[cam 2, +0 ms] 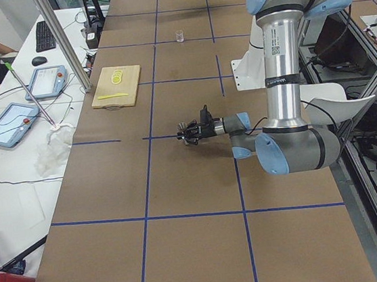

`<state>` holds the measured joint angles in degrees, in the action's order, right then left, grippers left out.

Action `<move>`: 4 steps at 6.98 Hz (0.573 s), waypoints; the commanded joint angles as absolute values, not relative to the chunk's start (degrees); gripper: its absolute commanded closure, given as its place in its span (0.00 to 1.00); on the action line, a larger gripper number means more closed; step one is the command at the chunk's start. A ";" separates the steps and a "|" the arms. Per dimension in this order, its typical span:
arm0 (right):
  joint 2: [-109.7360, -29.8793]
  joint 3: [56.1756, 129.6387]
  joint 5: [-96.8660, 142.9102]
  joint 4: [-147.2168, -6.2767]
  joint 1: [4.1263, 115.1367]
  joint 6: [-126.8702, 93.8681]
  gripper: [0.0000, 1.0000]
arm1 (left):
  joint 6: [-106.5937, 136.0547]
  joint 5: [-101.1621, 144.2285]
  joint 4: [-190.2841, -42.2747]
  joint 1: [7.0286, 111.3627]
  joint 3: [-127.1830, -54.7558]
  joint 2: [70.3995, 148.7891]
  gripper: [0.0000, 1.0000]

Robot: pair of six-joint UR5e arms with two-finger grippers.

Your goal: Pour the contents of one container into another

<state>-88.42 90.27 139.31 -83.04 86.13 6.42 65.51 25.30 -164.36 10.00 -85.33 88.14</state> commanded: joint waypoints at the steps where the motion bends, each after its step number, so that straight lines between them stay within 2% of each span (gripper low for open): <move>1: -88.33 90.53 139.31 -83.06 86.13 6.42 0.00 | 65.48 25.22 -164.88 9.93 -86.13 87.80 1.00; 4: -88.07 91.75 139.22 -82.53 86.13 4.76 0.00 | 64.35 25.84 -168.81 9.93 -86.57 87.37 1.00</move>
